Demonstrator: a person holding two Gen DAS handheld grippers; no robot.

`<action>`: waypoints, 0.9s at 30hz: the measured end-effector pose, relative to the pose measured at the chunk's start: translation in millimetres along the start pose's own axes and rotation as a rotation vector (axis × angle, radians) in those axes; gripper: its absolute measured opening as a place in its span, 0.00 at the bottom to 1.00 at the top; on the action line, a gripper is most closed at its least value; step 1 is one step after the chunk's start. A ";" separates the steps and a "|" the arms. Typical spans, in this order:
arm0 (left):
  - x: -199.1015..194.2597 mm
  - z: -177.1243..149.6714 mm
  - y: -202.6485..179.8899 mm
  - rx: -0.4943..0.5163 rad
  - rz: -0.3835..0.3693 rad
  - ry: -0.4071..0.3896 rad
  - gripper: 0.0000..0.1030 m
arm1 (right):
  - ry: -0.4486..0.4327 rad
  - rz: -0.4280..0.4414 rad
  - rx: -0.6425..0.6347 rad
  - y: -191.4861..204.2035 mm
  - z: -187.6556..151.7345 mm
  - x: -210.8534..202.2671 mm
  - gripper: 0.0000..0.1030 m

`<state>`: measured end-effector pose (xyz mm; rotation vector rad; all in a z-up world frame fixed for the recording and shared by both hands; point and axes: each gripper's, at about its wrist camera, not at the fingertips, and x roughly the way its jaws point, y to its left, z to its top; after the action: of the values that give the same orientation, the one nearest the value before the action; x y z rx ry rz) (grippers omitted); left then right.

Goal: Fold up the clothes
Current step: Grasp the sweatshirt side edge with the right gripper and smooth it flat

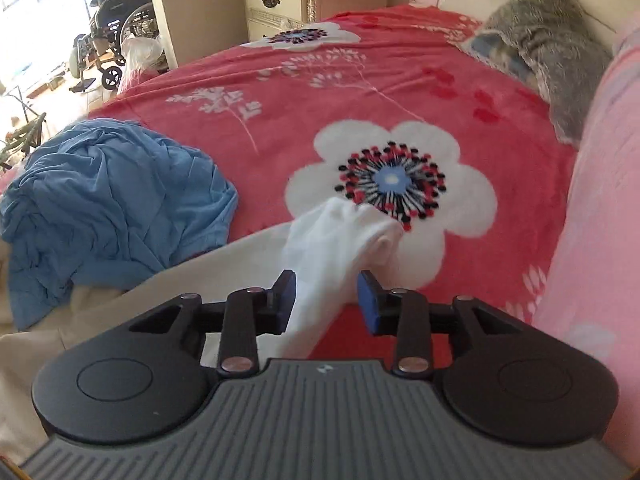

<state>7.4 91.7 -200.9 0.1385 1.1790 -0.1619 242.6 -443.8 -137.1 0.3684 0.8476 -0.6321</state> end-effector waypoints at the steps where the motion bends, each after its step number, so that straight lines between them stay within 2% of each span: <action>1: 0.1 0.5 0.3 0.003 -0.002 0.000 0.63 | -0.006 0.013 0.010 -6.5 -8.7 -9.5 0.40; 3: 0.5 -0.3 1.2 0.005 -0.006 -0.004 0.63 | -0.017 0.093 -0.015 -11.4 -26.2 -37.2 0.40; 6: 0.0 -3.0 1.4 0.004 -0.011 -0.019 0.64 | 0.023 0.293 -0.131 -14.9 -56.9 -87.5 0.47; 7: -0.1 -3.8 1.3 0.003 -0.012 -0.025 0.64 | 0.060 0.365 -0.166 -19.0 -71.5 -102.4 0.50; 10: -0.8 -6.1 0.5 0.001 -0.012 -0.040 0.64 | 0.268 0.522 -0.183 -32.9 -120.0 -127.4 0.53; 14: -11.3 -7.3 -4.1 0.012 0.032 -0.065 0.61 | 0.485 0.582 -0.048 -60.4 -179.3 -120.9 0.53; 17: -40.4 -10.3 -9.7 0.016 0.066 -0.153 0.60 | 0.644 0.619 0.061 -81.2 -223.7 -114.9 0.53; 18: -51.5 -11.7 -12.0 0.018 0.069 -0.187 0.60 | 0.671 0.632 0.082 -83.3 -233.1 -113.8 0.53; 19: -63.1 -13.9 -17.1 0.024 0.044 -0.220 0.60 | 0.694 0.646 0.100 -84.6 -241.6 -112.8 0.52; 21: -84.6 -18.5 -37.4 0.081 -0.062 -0.270 0.60 | 0.723 0.665 0.110 -83.0 -253.2 -110.2 0.52; 24: -94.9 -28.6 -90.3 0.238 -0.220 -0.273 0.61 | 0.776 0.713 0.108 -73.6 -269.2 -106.5 0.48; 26: -90.9 -37.2 -132.7 0.355 -0.290 -0.245 0.61 | 0.760 0.730 0.070 -67.9 -272.3 -109.9 0.28; 27: -86.9 -41.8 -153.8 0.409 -0.310 -0.229 0.61 | 0.746 0.736 0.050 -66.5 -272.4 -112.2 0.24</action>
<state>-93.4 -46.4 -139.7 0.2885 0.9211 -0.6760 -13.3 -306.7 -220.3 0.9380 1.2982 0.2032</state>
